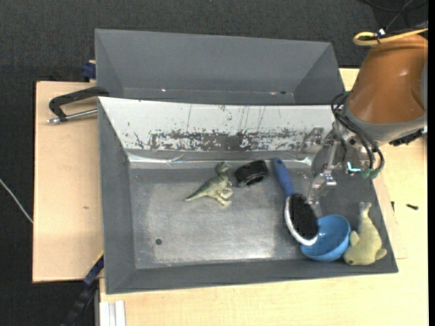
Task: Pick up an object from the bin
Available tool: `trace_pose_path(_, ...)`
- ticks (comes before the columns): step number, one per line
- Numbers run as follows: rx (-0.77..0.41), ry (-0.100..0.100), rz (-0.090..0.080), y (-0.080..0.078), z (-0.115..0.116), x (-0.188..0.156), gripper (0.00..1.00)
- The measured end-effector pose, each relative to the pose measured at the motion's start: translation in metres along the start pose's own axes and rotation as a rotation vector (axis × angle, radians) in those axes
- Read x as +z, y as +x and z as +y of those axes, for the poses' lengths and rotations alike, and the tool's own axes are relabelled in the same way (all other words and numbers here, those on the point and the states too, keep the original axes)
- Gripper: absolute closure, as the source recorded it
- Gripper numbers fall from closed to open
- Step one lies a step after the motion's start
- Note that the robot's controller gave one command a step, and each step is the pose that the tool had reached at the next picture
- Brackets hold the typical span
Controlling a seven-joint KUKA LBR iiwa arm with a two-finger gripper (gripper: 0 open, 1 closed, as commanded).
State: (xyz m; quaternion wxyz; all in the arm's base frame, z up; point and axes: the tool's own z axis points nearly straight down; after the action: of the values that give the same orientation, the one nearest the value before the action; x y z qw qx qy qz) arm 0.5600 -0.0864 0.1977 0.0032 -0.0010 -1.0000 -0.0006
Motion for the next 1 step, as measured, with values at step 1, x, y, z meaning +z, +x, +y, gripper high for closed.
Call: trace_pose_path(1,-0.131,-0.001,-0.002,-0.0277,0.0323,0.1218,0.00)
